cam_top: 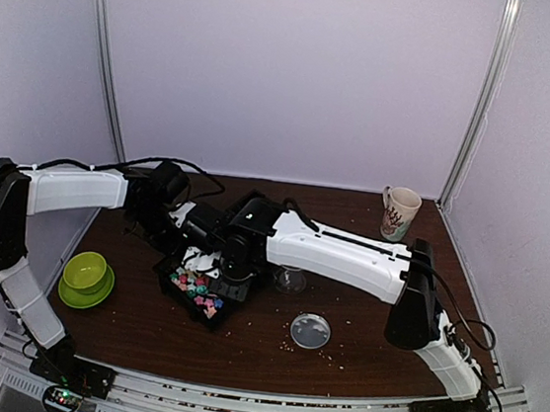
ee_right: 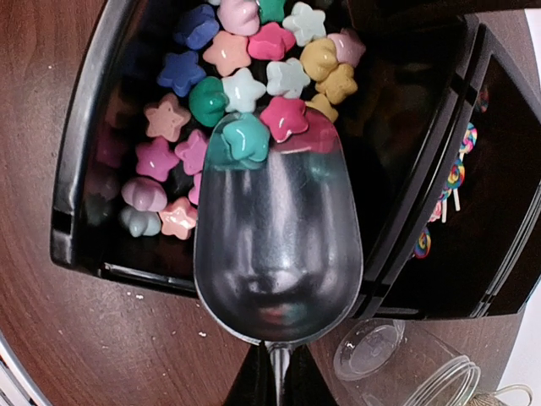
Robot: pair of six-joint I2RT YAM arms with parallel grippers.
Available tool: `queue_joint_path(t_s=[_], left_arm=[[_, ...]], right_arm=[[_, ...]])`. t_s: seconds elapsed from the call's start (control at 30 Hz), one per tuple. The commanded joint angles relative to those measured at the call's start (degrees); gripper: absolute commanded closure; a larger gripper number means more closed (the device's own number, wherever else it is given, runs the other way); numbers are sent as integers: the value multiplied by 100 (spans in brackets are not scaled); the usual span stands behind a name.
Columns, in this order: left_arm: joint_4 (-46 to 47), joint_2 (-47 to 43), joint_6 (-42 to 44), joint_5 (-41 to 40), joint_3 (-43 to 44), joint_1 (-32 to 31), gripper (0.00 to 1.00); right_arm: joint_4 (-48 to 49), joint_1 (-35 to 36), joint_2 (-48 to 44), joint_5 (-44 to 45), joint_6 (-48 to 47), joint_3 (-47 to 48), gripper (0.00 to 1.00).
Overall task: Pack the candies
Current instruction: Scoop the fake candies from the plate.
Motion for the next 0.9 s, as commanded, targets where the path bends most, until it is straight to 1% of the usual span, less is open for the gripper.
queue_joint_path(t_s=[0.0, 0.13, 0.23, 0.4, 0.63, 0.73, 0.87], left_arm=[[1014, -528, 40, 722, 210, -70, 100], [1060, -528, 15, 831, 188, -70, 100], [1089, -530, 4, 936, 177, -76, 100], [1091, -508, -55, 988, 158, -69, 100], [1010, -419, -209, 1040, 170, -62, 100], [962, -435, -277, 864, 158, -31, 100], [959, -423, -392, 854, 127, 63, 100]], right_arm=[[473, 41, 206, -122, 222, -68, 100], [806, 41, 189, -173, 418, -292, 100], [1340, 42, 80, -277, 596, -682, 100], [2442, 32, -239, -777, 854, -1570, 100], [3684, -9, -644, -989, 1160, -2618, 100], [4093, -49, -945, -1025, 1234, -3148, 100], [4867, -129, -1522, -1205, 1308, -4085, 100]])
